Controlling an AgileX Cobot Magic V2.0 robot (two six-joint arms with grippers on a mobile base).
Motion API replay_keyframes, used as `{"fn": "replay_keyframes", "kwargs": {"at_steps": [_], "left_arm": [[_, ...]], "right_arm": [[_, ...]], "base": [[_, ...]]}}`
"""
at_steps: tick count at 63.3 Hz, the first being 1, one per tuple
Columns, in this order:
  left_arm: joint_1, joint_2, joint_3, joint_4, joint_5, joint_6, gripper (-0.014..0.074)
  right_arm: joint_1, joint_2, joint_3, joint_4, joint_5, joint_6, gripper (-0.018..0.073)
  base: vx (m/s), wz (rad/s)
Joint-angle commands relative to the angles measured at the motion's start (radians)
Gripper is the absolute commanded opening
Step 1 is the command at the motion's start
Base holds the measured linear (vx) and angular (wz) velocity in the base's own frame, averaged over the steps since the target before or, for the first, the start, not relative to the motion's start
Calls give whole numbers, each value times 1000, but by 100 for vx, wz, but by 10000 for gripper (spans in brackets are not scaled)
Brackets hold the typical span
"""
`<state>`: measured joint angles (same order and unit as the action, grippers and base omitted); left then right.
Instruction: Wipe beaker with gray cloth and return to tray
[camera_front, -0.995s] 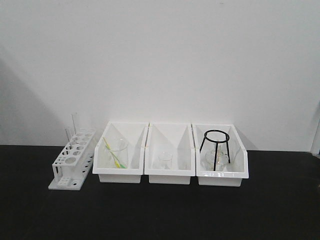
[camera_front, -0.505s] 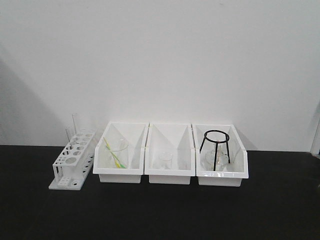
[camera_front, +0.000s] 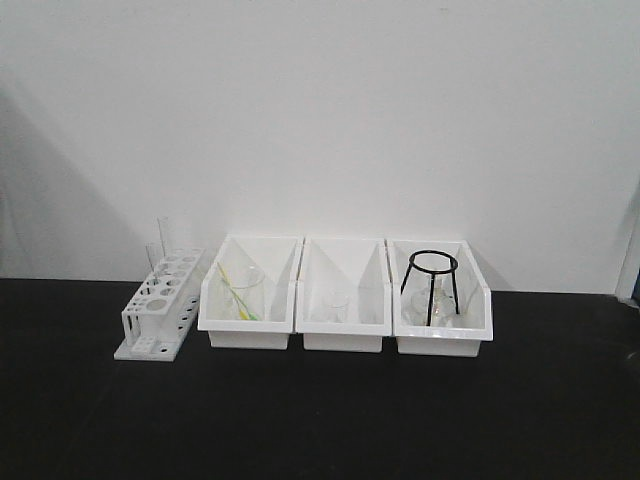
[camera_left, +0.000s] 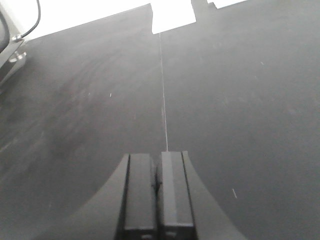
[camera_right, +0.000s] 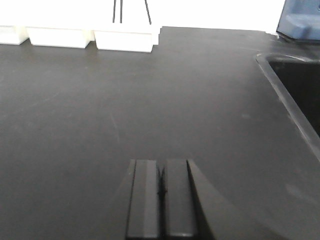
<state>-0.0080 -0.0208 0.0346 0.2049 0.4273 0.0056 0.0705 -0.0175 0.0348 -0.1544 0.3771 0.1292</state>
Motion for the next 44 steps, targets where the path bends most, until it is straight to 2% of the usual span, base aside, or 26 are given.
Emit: {"fn": "replay_keyframes", "kwargs": {"at_steps": [1, 22, 44], "left_arm": [[1, -16, 16, 3, -76, -6, -6], [1, -16, 16, 3, -76, -6, -6], [1, -16, 16, 3, -76, -6, -6]], "right_arm": [[-4, 0, 0, -13, -77, -11, -8], [-4, 0, 0, -13, -77, -11, -8], [-4, 0, 0, -13, -77, -11, -8]], "base": [[-19, -1], [-26, -1], [-38, 3]]}}
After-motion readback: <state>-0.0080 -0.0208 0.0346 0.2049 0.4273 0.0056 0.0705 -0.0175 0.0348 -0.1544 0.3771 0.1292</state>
